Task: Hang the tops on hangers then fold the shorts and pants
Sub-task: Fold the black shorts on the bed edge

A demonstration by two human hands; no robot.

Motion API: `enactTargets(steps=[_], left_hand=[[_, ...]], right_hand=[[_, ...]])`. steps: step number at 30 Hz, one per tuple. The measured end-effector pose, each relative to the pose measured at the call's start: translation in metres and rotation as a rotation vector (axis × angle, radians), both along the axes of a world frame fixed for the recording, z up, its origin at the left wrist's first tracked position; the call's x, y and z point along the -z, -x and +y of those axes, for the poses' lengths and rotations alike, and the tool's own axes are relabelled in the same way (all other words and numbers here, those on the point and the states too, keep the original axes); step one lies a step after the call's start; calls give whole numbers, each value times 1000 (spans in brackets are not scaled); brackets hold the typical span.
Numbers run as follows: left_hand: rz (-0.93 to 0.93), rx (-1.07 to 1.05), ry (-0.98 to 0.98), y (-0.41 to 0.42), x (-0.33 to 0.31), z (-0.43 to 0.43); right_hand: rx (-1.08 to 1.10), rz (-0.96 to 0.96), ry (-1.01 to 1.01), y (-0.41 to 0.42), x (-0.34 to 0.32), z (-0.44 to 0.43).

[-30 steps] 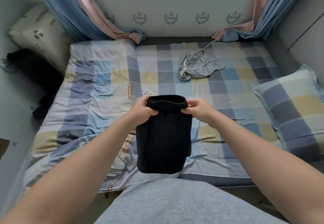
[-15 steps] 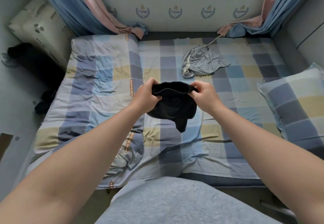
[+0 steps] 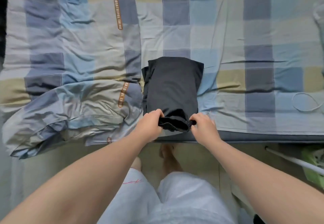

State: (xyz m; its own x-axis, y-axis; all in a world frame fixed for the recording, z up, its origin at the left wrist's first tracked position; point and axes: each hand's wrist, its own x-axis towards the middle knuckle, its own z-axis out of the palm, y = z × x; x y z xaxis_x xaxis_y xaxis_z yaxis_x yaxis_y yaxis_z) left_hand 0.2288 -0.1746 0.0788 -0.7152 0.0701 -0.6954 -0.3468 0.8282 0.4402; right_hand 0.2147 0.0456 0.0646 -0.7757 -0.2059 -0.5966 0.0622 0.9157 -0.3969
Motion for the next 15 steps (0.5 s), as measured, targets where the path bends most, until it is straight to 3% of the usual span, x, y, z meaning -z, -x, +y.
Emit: enactTargets(steps=[7, 12, 15], left_hand=[[-331, 79, 29, -91, 103, 11], [-602, 208, 12, -118, 123, 21], [-664, 186, -27, -106, 125, 19]], right_hand=[[-95, -286, -64, -104, 82, 7], [-83, -557, -98, -132, 98, 10], [-15, -598, -68, -118, 100, 13]])
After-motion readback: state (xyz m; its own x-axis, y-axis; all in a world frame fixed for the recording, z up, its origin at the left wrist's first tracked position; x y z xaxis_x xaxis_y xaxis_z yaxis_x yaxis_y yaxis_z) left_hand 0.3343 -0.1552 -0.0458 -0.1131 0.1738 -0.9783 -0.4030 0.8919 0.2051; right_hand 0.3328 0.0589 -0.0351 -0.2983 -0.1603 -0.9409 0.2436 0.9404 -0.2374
